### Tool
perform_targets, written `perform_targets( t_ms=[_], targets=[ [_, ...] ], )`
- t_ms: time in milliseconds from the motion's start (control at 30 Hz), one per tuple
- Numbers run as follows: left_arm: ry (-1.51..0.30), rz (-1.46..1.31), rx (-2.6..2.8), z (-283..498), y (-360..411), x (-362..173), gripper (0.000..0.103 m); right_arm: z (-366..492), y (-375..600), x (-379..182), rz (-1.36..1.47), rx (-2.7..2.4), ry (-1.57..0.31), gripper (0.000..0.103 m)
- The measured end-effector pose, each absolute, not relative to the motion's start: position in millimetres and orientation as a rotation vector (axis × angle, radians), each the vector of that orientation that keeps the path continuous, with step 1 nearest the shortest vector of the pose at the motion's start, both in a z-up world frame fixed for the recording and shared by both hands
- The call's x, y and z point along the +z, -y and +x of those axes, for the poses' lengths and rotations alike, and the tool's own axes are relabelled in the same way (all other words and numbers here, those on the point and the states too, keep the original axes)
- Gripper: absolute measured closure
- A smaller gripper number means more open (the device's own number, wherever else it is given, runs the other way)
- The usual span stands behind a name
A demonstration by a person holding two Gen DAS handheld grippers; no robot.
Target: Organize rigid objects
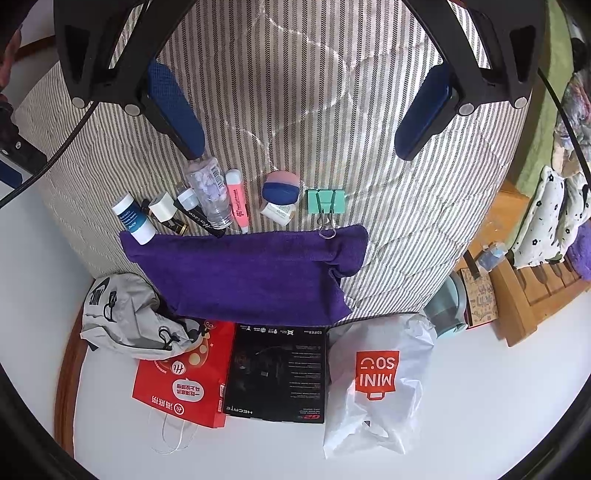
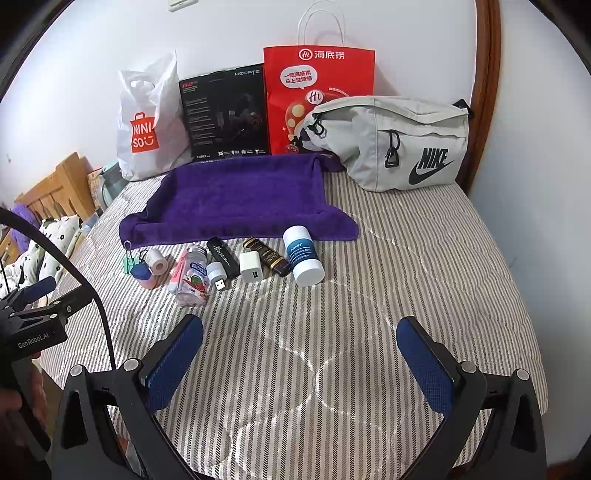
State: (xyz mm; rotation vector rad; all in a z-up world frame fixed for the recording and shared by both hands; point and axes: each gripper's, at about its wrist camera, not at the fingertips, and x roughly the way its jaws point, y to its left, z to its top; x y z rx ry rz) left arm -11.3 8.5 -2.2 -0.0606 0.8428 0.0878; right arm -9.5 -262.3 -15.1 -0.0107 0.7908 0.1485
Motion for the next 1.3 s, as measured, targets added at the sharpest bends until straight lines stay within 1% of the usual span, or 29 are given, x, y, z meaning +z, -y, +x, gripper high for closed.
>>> perform_targets(
  t_ms=[867, 1067, 1300],
  targets=[
    [-0.847, -0.063, 0.093, -12, -12, -5, 0.000, -8, 263, -15, -0.012, 0.147, -0.795, 0.000],
    [-0.870, -0.085, 0.083, 3, -23, -18, 0.000, 2, 265, -23, -0.015, 0.156, -0.816, 0.000],
    [-0.922, -0.062, 0.157, 34, -48, -49, 0.000, 19, 267, -39, -0.017, 0.155, -0.861, 0.000]
  ],
)
